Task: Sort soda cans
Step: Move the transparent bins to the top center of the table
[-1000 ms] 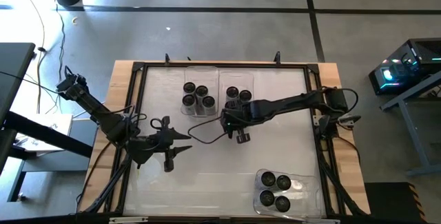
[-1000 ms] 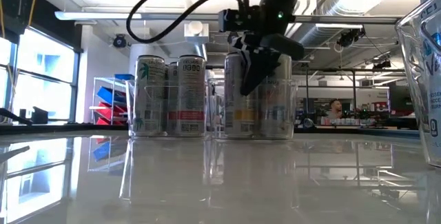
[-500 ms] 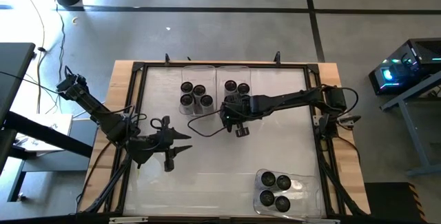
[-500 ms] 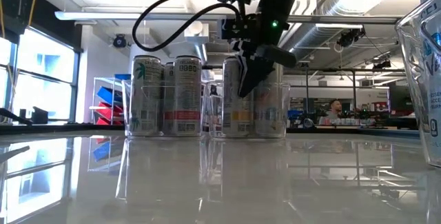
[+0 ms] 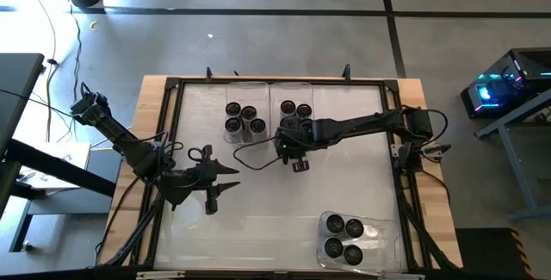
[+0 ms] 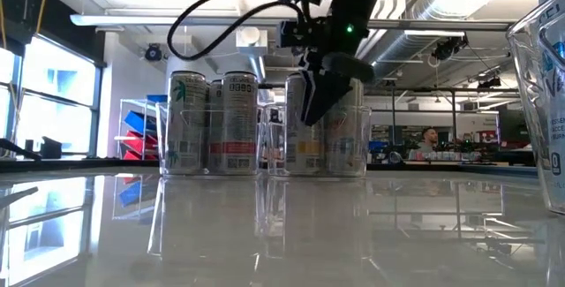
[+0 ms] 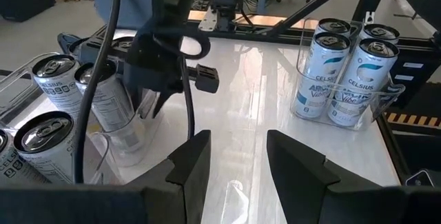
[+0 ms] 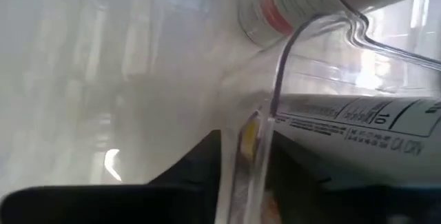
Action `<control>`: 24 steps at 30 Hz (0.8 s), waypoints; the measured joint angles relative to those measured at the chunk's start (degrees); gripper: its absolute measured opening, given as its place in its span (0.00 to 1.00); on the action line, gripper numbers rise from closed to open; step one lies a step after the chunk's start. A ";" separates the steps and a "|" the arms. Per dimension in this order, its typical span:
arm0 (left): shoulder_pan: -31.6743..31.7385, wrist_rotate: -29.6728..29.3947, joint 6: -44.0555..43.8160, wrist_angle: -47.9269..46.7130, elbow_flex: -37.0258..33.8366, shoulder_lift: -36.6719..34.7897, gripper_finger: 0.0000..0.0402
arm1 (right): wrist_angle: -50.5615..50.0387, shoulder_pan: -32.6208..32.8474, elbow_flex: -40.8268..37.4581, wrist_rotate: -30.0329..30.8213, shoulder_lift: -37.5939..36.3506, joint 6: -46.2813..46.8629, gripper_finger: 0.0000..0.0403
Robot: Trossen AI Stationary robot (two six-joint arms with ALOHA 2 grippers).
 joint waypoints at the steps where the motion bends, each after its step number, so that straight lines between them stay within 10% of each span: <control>1: 0.01 0.00 0.01 0.02 0.00 0.00 0.34 | -0.13 0.00 0.00 -1.16 -0.37 0.21 0.30; 12: 0.01 -0.02 0.10 0.05 -0.02 0.00 0.34 | -9.21 2.25 0.00 -6.87 -11.56 9.37 0.48; 24: 0.56 -1.75 0.40 -0.02 -0.02 2.84 0.34 | -16.83 16.95 -3.96 5.18 -27.09 22.90 0.47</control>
